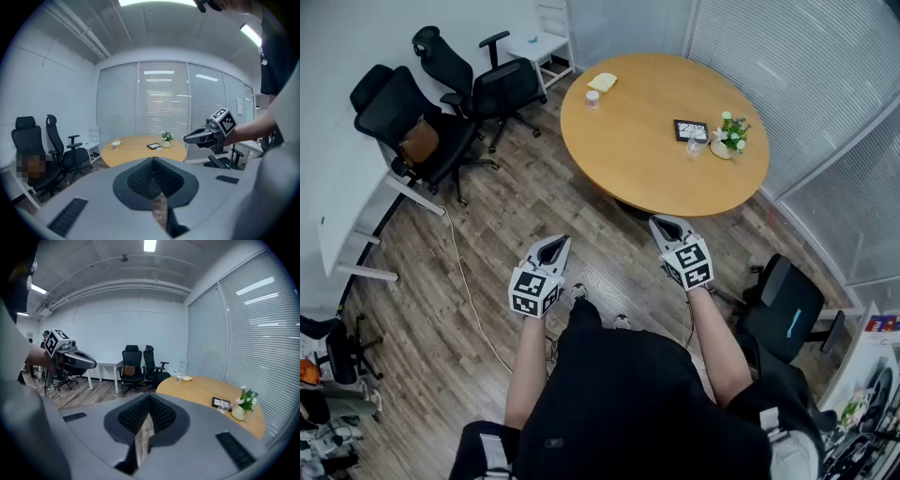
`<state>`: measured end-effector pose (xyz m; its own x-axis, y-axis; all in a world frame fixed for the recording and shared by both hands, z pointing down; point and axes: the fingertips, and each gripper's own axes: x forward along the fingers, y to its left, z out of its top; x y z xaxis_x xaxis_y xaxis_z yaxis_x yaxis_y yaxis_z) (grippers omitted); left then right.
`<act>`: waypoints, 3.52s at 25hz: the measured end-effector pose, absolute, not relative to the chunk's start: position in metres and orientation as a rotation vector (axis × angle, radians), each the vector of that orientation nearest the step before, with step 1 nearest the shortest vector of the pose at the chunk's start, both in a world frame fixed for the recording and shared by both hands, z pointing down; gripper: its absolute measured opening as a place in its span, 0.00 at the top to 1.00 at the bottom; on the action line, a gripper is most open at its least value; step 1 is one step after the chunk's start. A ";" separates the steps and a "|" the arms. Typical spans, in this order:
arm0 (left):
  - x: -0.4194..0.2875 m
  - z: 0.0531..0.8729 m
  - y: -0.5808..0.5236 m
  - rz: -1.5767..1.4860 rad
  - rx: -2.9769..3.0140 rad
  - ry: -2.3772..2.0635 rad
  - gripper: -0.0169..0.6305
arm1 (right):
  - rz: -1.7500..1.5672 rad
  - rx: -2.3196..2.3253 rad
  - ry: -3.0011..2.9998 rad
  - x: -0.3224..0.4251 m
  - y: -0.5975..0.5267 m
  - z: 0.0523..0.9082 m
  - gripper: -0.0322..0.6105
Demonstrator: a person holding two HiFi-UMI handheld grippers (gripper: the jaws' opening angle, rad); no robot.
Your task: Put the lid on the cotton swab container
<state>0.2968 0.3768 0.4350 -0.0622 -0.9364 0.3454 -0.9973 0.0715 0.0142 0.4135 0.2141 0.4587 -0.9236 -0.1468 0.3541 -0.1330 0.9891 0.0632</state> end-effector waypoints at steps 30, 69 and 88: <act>0.201 0.459 0.373 0.280 1.942 -1.992 0.96 | 0.059 0.345 -2.673 0.364 0.198 0.483 0.94; 0.025 0.490 0.321 0.312 2.004 -1.816 0.96 | 0.150 0.483 -2.572 0.217 0.154 0.526 0.94; -0.024 0.496 0.196 0.336 1.953 -1.819 0.96 | 0.184 0.423 -2.568 0.160 0.028 0.541 0.94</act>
